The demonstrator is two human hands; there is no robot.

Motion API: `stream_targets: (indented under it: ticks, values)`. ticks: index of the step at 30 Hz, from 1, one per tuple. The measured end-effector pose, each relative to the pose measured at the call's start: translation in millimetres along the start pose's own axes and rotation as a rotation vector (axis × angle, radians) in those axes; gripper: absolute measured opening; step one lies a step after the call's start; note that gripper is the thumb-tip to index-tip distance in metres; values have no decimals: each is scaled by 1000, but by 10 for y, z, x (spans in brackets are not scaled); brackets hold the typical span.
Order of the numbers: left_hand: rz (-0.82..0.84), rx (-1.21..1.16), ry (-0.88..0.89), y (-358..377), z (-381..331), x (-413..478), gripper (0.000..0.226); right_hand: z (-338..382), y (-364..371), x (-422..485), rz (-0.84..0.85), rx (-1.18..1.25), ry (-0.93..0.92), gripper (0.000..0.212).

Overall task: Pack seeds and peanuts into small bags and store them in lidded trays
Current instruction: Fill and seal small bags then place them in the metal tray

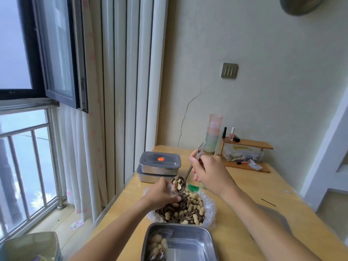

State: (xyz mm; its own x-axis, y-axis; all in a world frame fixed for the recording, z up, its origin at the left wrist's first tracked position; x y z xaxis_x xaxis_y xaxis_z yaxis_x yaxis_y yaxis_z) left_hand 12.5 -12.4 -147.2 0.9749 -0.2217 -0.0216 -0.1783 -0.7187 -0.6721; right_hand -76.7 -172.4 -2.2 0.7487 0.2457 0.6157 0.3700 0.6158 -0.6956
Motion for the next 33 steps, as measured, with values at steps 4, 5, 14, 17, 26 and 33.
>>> stream_targets:
  ticks: [4,5,14,17,26,33]
  values:
    - [-25,-64,-58,-22,3,18,62,121,18,33,40,-46,-121,19]
    - [-32,-57,-63,-25,7,35,57,148,21,30,47,-49,-142,18]
    - [-77,-56,-10,-49,-40,35,45,208,-27,48,-62,-108,-267,16]
    - [-108,-50,-3,-68,-64,26,44,234,-31,59,-78,-112,-295,16]
    - [-186,-71,56,-87,-98,2,46,200,-34,52,-96,-59,-317,16]
    - [-141,-63,58,-78,4,-1,49,-123,-163,74,-214,-14,-68,24]
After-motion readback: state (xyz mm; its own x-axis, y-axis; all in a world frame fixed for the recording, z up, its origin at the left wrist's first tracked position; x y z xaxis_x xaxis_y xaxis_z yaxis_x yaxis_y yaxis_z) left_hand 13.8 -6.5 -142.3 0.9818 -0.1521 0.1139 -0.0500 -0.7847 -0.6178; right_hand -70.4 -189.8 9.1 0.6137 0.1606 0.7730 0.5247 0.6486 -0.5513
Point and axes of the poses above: each hand's wrist, its own x-axis towards the middle knuckle, its own y-axis out of the palm, z = x × y, the point moved 5 cm from there along x, towards the middle knuckle, and after that the axes turned 7 degrees about -y, right-handed, at the moved point
